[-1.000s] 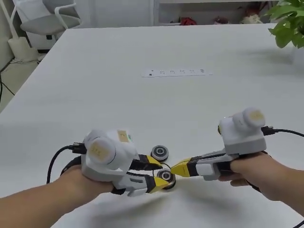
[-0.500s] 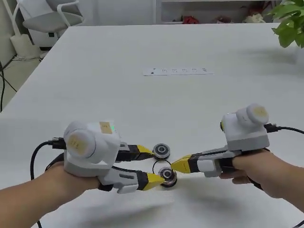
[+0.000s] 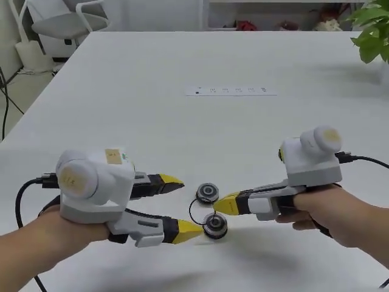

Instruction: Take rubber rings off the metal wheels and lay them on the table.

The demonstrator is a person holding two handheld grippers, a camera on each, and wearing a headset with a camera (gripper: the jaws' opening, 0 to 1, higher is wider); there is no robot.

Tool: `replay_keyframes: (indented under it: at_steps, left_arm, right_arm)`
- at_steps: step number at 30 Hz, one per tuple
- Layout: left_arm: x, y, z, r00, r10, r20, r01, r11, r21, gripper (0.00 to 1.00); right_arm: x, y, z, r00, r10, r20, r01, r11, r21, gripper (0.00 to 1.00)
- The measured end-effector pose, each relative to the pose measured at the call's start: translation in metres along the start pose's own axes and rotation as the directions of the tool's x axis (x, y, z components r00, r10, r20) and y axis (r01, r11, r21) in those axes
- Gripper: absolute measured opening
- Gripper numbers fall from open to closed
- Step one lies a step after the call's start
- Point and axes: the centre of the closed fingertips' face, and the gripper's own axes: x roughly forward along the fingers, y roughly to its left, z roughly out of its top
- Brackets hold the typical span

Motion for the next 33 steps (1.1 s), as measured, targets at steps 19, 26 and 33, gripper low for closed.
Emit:
replay_keyframes:
  at_steps: [19,26,33]
  left_arm:
    - [-0.023,0.007,-0.014,0.9983,0.056,-0.014,-0.057,0.998,-0.029,0.6]
    - [-0.029,0.011,-0.021,0.9971,0.071,-0.025,-0.072,0.996,-0.045,0.61]
    - [-0.03,0.011,-0.027,0.9962,0.079,-0.037,-0.081,0.994,-0.067,0.62]
  right_arm:
    - [0.028,0.007,0.001,0.9999,0.003,-0.016,-0.003,1.0,-0.013,0.0]
    - [0.039,0.004,-0.003,0.9998,-0.004,-0.019,0.004,1.0,-0.013,0.0]
    - [0.049,0.004,-0.011,0.9991,-0.007,-0.041,0.007,1.0,-0.017,0.0]
